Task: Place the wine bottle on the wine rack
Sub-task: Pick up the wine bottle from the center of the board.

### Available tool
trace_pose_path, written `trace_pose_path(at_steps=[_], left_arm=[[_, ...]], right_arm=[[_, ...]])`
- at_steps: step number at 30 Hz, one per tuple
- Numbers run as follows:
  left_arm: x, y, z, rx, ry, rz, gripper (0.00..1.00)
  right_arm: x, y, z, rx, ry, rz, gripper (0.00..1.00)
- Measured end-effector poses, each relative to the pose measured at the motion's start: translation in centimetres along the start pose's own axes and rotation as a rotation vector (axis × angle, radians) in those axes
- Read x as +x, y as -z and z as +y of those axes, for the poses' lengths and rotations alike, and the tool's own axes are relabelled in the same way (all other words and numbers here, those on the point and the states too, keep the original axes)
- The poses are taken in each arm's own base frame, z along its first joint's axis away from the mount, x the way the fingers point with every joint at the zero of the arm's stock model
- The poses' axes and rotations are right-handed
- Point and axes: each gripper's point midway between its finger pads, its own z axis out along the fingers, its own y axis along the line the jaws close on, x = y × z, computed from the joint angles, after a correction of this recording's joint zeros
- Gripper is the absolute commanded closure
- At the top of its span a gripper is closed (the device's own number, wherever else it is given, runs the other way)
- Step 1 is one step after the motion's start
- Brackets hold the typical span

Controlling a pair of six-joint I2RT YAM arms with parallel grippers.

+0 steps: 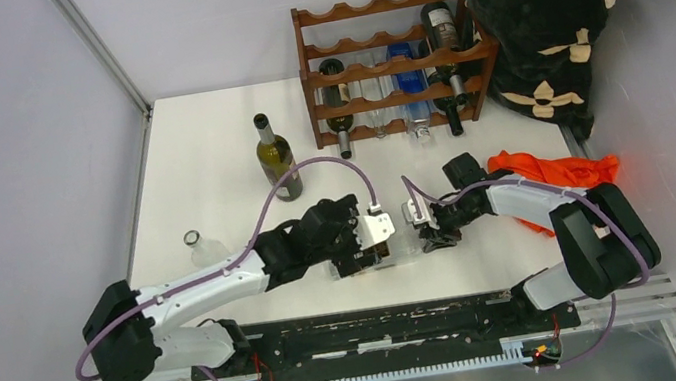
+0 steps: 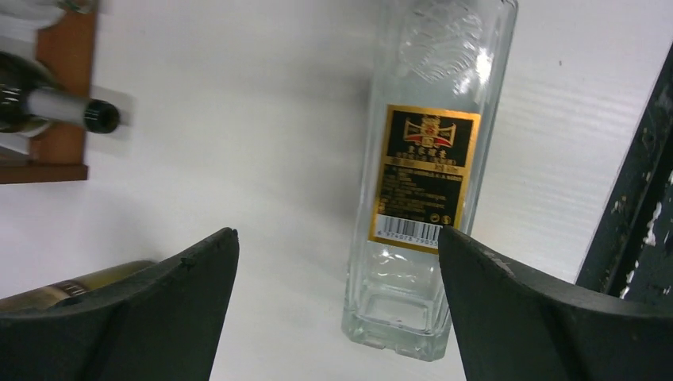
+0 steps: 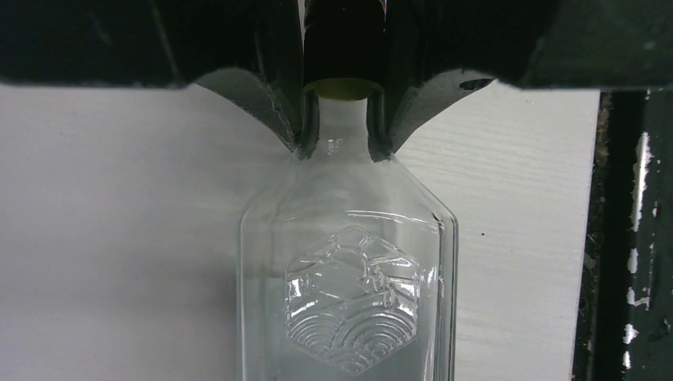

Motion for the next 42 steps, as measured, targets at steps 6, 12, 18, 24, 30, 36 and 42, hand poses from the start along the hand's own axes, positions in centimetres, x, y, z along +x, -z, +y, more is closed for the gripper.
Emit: trace_pose_path(at_steps=[6, 12, 18, 24, 30, 36, 42], left_arm=[[-2.6, 2.4, 1.6, -0.074, 0.039, -0.110, 0.00], [-6.3, 6.1, 3.0, -0.108, 0.112, -0.233, 0.00], [-11.5, 11.7, 5.4, -0.158, 0.168, -0.399, 0.00], [-11.9, 13.4, 5.5, -0.155, 0.191, -0.417, 0.00], [-10.4, 12.9, 4.6, -0.126, 0.189, -0.353, 0.00], [-8.5, 11.0, 3.4, -0.093, 0.189, -0.305, 0.00], [-6.3, 7.8, 0.6, -0.006, 0.257, -0.283, 0.00]], right_arm=[[-0.2, 1.2, 0.5, 0.008, -0.047, -0.028, 1.00], [-1.8, 3.5, -0.3, 0.074, -0.052, -0.097, 1.00], [-1.9, 5.5, -1.4, 0.157, -0.077, -0.124, 1.00], [-2.3, 6.0, -1.5, 0.170, -0.134, -0.177, 1.00], [-3.1, 7.7, -2.4, 0.244, -0.183, -0.229, 1.00], [-3.2, 9.0, -3.5, 0.321, -0.169, -0.239, 1.00], [-2.3, 8.4, -3.0, 0.290, -0.199, -0.220, 1.00]])
